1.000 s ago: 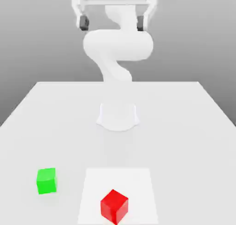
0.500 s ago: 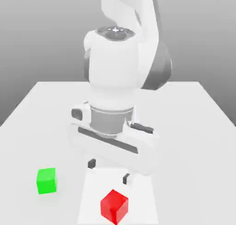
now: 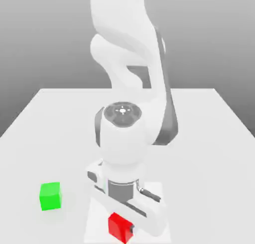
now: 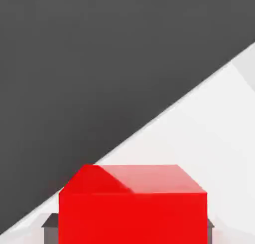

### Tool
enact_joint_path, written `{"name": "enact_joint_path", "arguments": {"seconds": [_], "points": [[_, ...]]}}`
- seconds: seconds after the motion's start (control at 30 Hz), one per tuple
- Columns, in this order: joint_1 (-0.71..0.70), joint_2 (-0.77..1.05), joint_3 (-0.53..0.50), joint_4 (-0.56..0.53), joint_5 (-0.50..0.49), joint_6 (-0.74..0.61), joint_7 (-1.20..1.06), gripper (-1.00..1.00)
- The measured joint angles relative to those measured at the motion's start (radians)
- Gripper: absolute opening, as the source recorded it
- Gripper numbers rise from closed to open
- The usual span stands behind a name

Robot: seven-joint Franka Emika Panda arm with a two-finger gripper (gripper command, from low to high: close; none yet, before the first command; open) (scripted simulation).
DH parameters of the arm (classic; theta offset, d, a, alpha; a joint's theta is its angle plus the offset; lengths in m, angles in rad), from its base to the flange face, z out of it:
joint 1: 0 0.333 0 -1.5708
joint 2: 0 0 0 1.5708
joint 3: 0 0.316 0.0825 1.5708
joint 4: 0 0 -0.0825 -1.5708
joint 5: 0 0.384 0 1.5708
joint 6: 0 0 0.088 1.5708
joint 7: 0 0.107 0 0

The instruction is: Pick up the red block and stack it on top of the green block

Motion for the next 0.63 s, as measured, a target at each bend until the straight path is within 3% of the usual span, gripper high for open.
{"name": "enact_joint_path", "arguments": {"seconds": [0.1,0.2,0.33,0.37,0.5,0.53,0.63], "points": [[-0.016,-0.102,0.016,-0.019,0.036,-0.084,-0.030,-1.00],[-0.099,-0.188,-0.055,-0.074,0.058,-0.117,-0.101,-1.00],[-0.322,-0.303,-0.164,-0.160,0.096,-0.143,-0.220,-1.00],[-0.397,-0.298,-0.160,-0.169,0.103,-0.127,-0.236,-1.00],[-0.369,-0.182,-0.116,-0.173,0.104,-0.007,-0.246,-1.00],[-0.368,-0.152,-0.115,-0.172,0.103,0.022,-0.246,1.00],[-0.368,-0.152,-0.115,-0.172,0.103,0.022,-0.246,1.00]]}}
